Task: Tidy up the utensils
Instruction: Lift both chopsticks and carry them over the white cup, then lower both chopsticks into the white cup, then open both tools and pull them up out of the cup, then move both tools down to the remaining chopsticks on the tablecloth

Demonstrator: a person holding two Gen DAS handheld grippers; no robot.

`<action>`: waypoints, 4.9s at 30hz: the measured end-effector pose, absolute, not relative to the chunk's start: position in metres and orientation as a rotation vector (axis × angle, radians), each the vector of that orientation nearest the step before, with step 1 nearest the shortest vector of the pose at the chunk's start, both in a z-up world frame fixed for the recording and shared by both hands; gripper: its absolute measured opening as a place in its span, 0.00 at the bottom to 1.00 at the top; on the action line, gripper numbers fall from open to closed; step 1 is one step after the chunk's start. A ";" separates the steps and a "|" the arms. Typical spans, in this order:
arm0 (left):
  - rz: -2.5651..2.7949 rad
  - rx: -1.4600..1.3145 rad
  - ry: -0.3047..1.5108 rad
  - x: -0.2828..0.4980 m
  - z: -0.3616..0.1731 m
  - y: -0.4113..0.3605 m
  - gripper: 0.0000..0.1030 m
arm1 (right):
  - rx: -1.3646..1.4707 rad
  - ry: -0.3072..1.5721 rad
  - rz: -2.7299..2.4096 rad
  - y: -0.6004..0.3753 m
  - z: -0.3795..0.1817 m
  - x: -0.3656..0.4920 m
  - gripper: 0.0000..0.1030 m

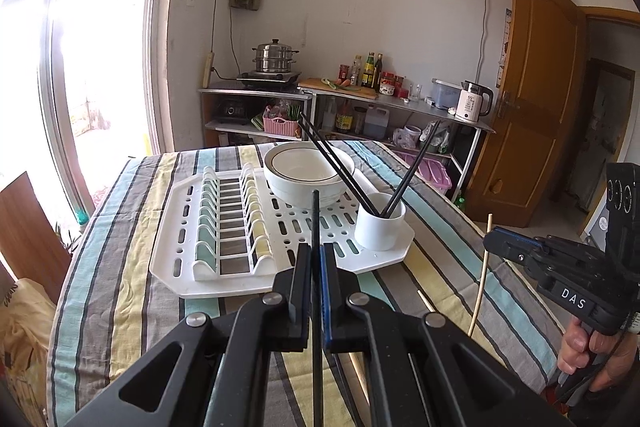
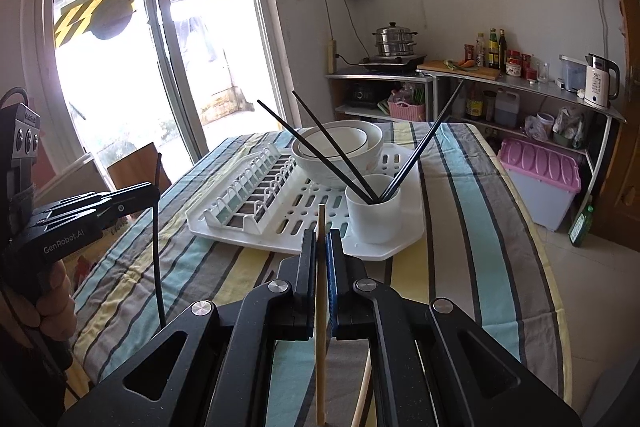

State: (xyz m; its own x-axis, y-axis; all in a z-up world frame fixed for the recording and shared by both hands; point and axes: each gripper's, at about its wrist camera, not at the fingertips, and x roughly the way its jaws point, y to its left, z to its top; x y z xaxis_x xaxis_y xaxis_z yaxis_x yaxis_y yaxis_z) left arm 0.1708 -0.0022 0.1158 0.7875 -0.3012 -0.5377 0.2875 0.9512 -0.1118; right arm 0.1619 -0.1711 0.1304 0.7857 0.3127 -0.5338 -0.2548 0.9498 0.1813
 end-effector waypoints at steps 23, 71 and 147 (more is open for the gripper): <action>-0.331 -0.025 0.540 0.161 0.138 -0.003 0.03 | 0.098 0.533 0.310 -0.180 0.148 0.149 0.04; -0.477 -0.023 0.541 0.338 0.196 -0.099 0.03 | 0.125 0.416 0.240 -0.218 0.200 0.307 0.04; -0.327 0.019 0.612 0.179 0.090 -0.031 0.05 | 0.125 0.556 0.241 -0.215 0.124 0.163 0.16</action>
State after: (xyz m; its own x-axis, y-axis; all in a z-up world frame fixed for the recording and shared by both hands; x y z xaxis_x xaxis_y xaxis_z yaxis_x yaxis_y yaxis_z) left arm 0.1788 -0.0307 0.0898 0.7688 -0.2959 -0.5669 0.3073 0.9484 -0.0783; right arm 0.1626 -0.2155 0.1236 0.8221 0.2598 -0.5067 -0.1928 0.9643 0.1817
